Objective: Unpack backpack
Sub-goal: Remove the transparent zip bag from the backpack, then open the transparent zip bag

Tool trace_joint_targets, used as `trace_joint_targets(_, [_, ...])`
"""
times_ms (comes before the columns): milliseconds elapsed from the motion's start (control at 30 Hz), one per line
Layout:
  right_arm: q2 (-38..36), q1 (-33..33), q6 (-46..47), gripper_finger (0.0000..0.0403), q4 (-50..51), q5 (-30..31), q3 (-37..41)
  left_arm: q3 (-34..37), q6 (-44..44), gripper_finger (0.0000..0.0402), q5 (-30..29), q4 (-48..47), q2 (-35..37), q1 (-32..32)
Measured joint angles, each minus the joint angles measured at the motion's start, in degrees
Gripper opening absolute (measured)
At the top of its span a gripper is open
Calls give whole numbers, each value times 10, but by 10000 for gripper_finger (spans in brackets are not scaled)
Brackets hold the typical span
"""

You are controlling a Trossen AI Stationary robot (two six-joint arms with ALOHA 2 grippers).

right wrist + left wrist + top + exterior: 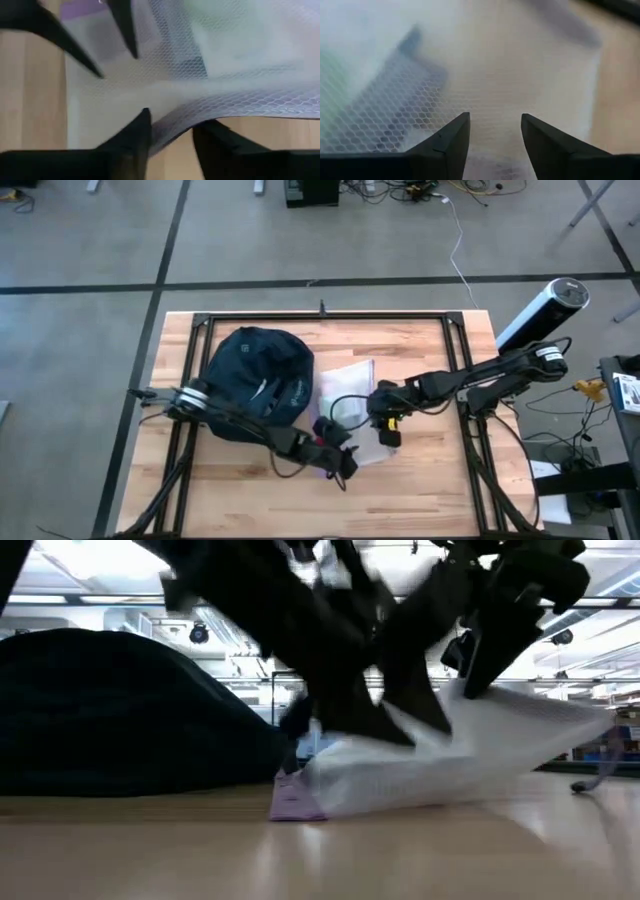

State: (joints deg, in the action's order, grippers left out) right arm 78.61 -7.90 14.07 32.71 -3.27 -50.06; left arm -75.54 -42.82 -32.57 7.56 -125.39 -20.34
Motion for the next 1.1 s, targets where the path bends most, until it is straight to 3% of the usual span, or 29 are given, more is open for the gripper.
trace_joint_targets(200, [-2,-14,35,228,118,-28,-30,2,-5,143,26,-54,-11,-4])
trace_joint_targets(333, [-4,-48,60,246,152,-37,-47,8,68,129,38,-199,37,-17])
trace_joint_targets(500, [-4,-113,68,248,95,-21,-53,21,150,115,32,-390,129,-21])
trace_joint_targets(633, [4,-154,56,237,-22,53,-40,38,192,111,8,-331,205,-18])
trace_joint_targets(733, [24,-166,55,223,-92,95,-33,65,206,109,29,-256,221,-24])
trace_joint_targets(833, [50,-173,55,208,-135,100,-32,78,208,109,72,-195,222,-32])
trace_joint_targets(1100, [168,-196,33,130,-271,60,-35,102,160,103,100,-76,159,-55])
